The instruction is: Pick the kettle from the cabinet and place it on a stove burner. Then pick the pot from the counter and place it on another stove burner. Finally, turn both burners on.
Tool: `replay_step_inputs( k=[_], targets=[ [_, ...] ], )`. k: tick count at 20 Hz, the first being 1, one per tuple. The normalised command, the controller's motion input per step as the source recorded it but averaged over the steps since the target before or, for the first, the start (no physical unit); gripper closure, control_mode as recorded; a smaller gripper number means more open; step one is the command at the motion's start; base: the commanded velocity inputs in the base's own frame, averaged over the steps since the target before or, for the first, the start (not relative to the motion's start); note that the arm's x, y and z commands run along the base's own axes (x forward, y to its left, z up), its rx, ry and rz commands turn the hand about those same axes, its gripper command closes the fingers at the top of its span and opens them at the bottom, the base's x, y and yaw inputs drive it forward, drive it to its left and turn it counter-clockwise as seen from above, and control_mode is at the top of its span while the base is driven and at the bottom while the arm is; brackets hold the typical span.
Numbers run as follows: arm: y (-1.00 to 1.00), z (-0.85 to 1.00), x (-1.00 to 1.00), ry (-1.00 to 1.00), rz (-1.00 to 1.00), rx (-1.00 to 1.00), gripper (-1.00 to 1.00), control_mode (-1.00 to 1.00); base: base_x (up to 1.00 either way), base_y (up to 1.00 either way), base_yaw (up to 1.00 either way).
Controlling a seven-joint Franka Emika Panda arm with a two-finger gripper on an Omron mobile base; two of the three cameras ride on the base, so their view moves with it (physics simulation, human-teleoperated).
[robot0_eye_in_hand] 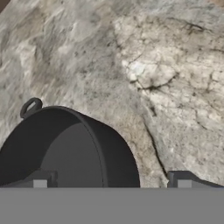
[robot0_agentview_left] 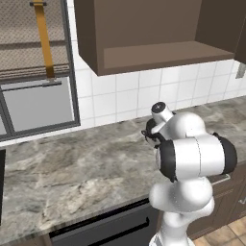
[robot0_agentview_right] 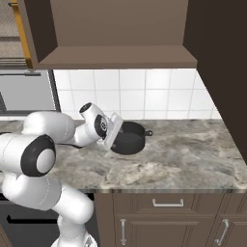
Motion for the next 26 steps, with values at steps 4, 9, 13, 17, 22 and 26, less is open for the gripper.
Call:
replay_step_inputs(
  k=[4, 9, 13, 17, 22, 26],
  targets=[
    [0.00, -0.33, 0.04, -0.02, -0.09, 0.02, -1.00, -1.00, 0.00, 0.00, 0.00],
    [0.00, -0.35, 0.05, -0.03, -0.09, 0.01, -1.00, -1.00, 0.00, 0.00, 0.00],
    [0.00, -0.36, 0.09, -0.04, -0.09, 0.01, -1.00, -1.00, 0.00, 0.00, 0.00],
    [0.00, -0.34, 0.14, -0.05, -0.08, 0.02, -1.00, -1.00, 0.00, 0.00, 0.00],
    [0.01, -0.38, 0.12, -0.03, -0.07, 0.01, -1.00, -1.00, 0.00, 0.00, 0.00],
    [0.07, -0.40, 0.03, -0.05, -0.05, 0.01, -1.00, -1.00, 0.00, 0.00, 0.00]
  ],
)
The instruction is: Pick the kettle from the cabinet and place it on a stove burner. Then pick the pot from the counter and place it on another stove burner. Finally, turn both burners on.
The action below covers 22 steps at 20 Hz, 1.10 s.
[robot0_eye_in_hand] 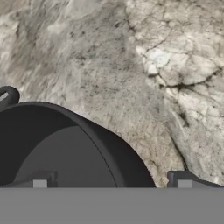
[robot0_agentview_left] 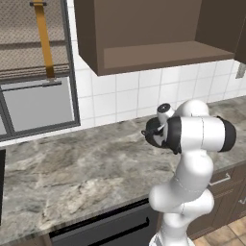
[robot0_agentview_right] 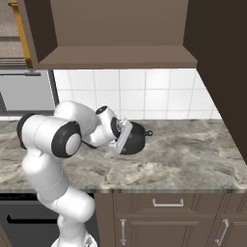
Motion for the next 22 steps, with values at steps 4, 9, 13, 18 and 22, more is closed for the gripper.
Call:
replay_step_inputs(
  k=[4, 9, 13, 18, 22],
  targets=[
    [0.08, -0.46, 0.00, -0.05, -0.04, 0.00, -1.00, -1.00, 0.00, 0.00, 0.00],
    [0.14, -0.39, 0.03, -0.05, -0.04, 0.00, 1.00, -1.00, 0.00, 0.00, 0.00],
    [0.05, -0.17, 0.00, 0.00, -0.01, 0.00, 1.00, -1.00, 0.00, 0.00, 0.00],
    [0.00, -0.06, 0.00, 0.00, 0.00, 0.00, 1.00, -1.00, 0.00, 0.00, 0.00],
    [0.00, 0.00, -0.05, -0.01, -0.02, 0.00, 1.00, -1.00, 0.00, 0.00, 0.00]
  ],
)
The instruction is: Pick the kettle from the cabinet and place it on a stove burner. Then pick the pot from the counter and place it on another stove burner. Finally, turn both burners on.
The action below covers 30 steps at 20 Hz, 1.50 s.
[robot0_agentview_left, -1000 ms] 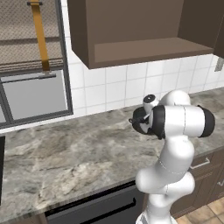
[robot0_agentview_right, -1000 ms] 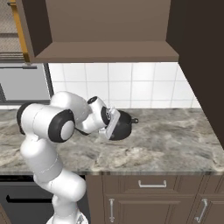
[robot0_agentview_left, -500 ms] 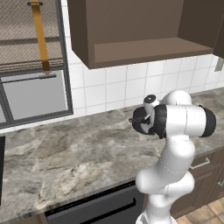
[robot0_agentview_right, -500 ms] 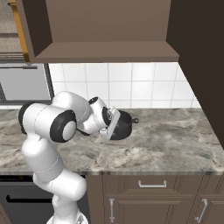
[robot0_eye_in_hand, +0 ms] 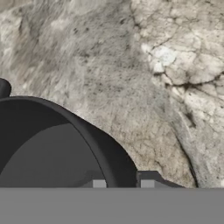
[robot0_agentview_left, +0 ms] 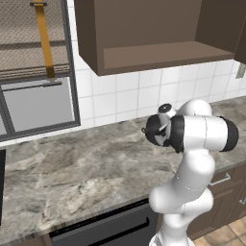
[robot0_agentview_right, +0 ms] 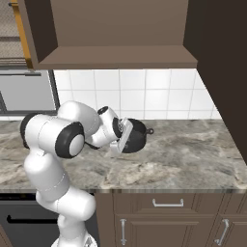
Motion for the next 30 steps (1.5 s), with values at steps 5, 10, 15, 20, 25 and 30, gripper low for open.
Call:
replay_step_inputs(
  k=[5, 10, 15, 20, 25, 30],
  targets=[
    [0.00, 0.10, -0.24, -0.01, -0.04, 0.00, 1.00, -1.00, 0.00, 0.00, 0.00],
    [0.00, 0.21, -0.34, -0.02, -0.04, 0.00, 1.00, -1.00, 0.00, 0.00, 0.00],
    [0.00, 0.33, -0.42, 0.00, -0.04, 0.00, 1.00, -1.00, 0.00, 0.00, 0.00],
    [0.00, 0.47, -0.61, 0.00, -0.04, 0.00, 1.00, -1.00, 0.00, 0.00, 0.00],
    [0.00, 0.51, -0.56, 0.03, -0.04, 0.00, 1.00, -1.00, 0.00, 0.00, 0.00],
    [0.00, 0.58, -0.55, 0.03, -0.04, 0.00, 1.00, -1.00, 0.00, 0.00, 0.00]
  ],
)
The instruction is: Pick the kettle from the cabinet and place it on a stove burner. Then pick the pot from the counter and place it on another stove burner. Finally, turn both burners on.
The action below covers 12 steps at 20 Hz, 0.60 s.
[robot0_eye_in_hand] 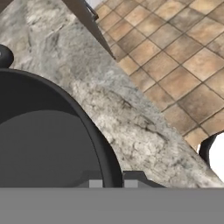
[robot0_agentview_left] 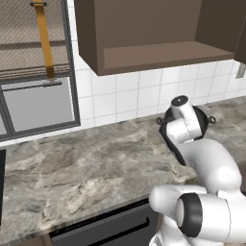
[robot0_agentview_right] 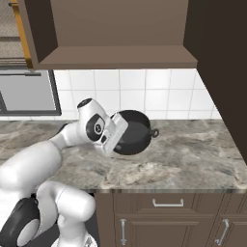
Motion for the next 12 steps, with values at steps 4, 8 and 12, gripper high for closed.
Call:
replay_step_inputs(
  k=[4, 8, 12],
  targets=[
    [0.00, 0.60, -0.53, 0.04, -0.04, 0.00, 1.00, -1.00, 0.00, 0.00, 0.00],
    [0.01, 0.44, -0.57, 0.04, -0.03, 0.00, 1.00, -1.00, 0.00, 0.00, 0.00],
    [0.01, 0.41, -0.63, 0.03, -0.04, 0.00, 1.00, -1.00, 0.00, 0.00, 0.00]
  ],
)
